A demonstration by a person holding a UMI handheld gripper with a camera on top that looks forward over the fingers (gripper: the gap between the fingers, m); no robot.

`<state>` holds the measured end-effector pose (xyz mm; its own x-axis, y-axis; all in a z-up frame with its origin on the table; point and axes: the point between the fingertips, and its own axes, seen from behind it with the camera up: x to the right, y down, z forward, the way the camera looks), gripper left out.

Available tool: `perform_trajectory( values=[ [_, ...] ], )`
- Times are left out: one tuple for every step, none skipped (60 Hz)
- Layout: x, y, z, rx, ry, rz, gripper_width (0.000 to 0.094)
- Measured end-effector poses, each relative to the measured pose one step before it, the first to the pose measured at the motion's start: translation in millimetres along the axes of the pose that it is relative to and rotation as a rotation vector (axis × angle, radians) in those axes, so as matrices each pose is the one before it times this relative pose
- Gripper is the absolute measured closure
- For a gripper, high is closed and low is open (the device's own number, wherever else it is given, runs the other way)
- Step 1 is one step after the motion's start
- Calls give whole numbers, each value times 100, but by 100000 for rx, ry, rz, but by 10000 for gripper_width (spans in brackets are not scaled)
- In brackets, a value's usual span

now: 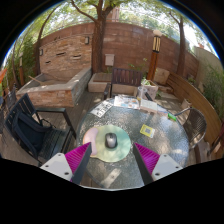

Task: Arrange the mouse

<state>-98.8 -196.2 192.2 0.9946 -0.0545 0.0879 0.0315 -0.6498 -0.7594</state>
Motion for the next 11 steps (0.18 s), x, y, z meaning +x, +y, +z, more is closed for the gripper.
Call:
perform_trajectory(
  values=[
    [149, 72, -134, 3, 440, -109, 82],
    [134, 104, -100, -94, 429, -335, 82],
    [-145, 98, -65, -11, 412, -403, 81],
    [81, 22, -128, -34, 85, -261, 80],
    [-16, 18, -14, -4, 35, -202, 81],
    [47, -22, -54, 118, 82, -269, 81],
    [40, -13, -41, 163, 144, -354, 80],
    [29, -12, -11, 97, 116, -343, 81],
    [7, 5, -14, -80, -8, -275, 80],
    [-12, 6, 4, -112, -129, -168, 80],
    [-18, -8, 1, -49, -112, -1, 81]
  ],
)
